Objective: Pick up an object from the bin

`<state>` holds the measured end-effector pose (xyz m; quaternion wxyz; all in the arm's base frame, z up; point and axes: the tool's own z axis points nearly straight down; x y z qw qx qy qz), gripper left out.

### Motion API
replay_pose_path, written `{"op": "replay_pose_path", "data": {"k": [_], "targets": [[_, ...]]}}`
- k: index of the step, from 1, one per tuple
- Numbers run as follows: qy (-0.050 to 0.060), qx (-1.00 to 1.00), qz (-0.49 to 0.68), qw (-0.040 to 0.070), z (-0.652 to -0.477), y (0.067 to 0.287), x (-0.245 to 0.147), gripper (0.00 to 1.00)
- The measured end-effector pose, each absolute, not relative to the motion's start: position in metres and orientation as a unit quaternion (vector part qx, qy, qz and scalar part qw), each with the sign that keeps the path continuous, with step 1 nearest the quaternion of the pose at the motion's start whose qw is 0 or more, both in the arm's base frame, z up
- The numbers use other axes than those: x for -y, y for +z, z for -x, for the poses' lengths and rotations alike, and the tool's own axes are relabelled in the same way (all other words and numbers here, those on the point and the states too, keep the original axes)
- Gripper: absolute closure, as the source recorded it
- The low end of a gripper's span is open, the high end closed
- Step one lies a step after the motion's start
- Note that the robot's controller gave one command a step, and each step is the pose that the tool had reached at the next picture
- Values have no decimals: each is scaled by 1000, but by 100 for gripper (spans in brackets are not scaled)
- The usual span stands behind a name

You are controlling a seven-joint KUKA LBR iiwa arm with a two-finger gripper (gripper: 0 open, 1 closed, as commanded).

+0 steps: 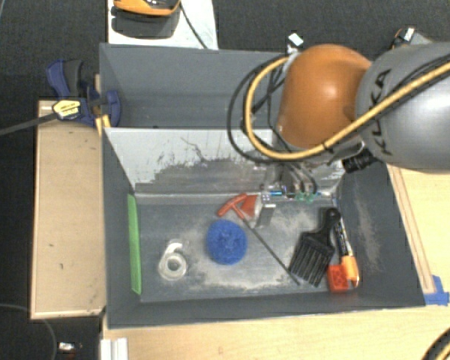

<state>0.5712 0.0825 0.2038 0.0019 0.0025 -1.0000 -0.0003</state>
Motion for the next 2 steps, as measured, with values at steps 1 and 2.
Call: {"op": "replay_pose_path", "data": {"k": [1, 2], "targets": [[-1, 1000, -1, -2, -573, 207, -82, 0], [-1, 999, -48, -4, -548, 137, -85, 0]]}}
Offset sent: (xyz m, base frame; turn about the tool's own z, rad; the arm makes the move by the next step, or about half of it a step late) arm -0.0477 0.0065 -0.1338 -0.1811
